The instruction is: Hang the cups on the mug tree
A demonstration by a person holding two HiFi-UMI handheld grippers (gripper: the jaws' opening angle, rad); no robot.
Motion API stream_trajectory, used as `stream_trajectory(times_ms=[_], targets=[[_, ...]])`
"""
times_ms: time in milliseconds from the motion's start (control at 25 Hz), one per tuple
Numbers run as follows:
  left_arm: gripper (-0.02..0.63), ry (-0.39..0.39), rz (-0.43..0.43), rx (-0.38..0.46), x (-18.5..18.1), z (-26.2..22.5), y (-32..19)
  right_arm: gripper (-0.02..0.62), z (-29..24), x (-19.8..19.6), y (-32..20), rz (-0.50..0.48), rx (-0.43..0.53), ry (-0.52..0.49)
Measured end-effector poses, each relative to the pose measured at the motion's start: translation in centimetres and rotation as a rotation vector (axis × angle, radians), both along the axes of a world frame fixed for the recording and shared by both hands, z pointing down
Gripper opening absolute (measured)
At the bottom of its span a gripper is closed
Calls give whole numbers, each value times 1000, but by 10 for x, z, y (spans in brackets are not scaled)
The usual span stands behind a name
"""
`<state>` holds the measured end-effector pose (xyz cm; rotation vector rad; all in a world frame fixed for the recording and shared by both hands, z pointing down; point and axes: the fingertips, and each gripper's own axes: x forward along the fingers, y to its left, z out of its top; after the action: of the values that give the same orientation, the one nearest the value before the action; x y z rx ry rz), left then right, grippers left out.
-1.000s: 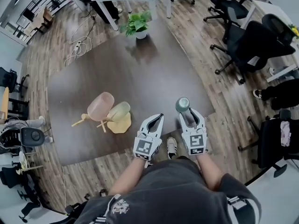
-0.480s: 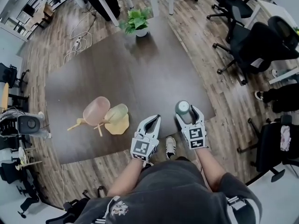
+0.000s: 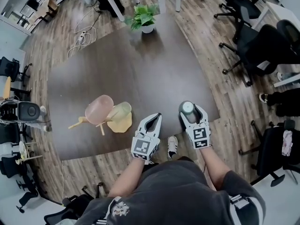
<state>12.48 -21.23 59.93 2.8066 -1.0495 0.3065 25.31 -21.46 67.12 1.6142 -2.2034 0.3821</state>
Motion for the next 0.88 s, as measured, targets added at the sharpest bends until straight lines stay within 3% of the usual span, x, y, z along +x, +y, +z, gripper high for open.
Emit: stream_trajectory(times_ms=[360, 880], targets=[[6, 36, -7, 38, -23, -27, 12, 299, -44, -27, 10, -11, 114, -3], [6, 62, -63, 126, -88, -85, 54, 299, -139, -106, 36, -64, 306, -49]])
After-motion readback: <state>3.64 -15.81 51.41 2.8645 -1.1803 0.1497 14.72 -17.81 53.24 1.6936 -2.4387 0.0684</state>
